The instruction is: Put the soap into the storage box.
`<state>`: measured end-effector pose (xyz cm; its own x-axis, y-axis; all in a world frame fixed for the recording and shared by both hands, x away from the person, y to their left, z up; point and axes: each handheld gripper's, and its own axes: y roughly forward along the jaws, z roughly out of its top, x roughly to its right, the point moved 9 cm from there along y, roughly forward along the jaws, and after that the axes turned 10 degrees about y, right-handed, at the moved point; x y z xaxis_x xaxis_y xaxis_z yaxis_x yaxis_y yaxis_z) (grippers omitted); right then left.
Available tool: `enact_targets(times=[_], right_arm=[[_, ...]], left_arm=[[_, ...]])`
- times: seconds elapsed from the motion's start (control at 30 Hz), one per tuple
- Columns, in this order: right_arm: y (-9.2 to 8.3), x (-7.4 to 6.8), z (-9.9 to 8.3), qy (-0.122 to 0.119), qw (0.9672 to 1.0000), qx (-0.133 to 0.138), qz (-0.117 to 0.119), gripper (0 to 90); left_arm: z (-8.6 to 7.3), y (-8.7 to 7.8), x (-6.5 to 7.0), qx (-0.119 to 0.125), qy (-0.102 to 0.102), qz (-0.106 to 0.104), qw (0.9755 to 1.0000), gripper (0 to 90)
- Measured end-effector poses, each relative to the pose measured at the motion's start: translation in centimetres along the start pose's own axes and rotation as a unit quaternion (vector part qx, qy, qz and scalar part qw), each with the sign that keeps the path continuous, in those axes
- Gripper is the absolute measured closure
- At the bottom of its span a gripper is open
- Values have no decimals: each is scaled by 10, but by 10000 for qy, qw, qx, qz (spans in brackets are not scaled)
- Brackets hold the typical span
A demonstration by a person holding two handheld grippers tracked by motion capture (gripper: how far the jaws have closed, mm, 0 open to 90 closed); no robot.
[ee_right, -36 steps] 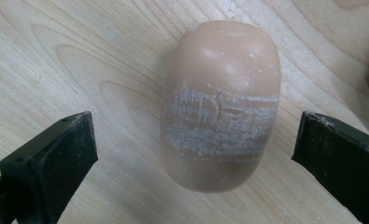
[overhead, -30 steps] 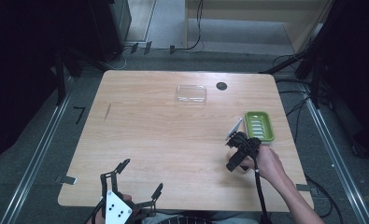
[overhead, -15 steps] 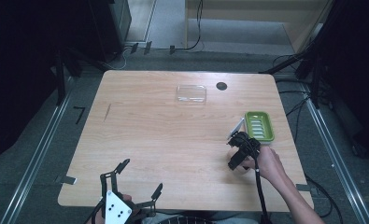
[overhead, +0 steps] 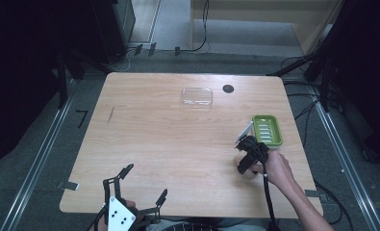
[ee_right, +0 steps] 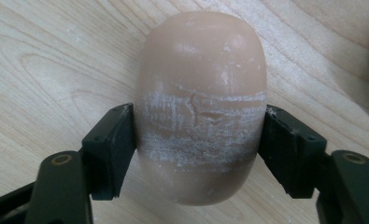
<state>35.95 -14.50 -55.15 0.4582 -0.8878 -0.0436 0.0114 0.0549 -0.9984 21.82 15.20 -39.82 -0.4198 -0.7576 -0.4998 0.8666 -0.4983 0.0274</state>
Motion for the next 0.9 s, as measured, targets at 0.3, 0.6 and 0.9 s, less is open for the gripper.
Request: enact_targets(times=[0.3, 0.6, 0.9], right_arm=[[2, 0, 0, 60, 10000, 1, 58, 328], [5, 0, -1, -3, 10000, -44, -72, 331], [5, -1, -1, -79, 9999, -37, -107, 334]], left_arm=[[0, 0, 0, 3, 1, 0, 10000, 0], [0, 0, 0, 5, -6, 5, 10000, 0], [0, 0, 0, 3, 5, -1, 10000, 0]])
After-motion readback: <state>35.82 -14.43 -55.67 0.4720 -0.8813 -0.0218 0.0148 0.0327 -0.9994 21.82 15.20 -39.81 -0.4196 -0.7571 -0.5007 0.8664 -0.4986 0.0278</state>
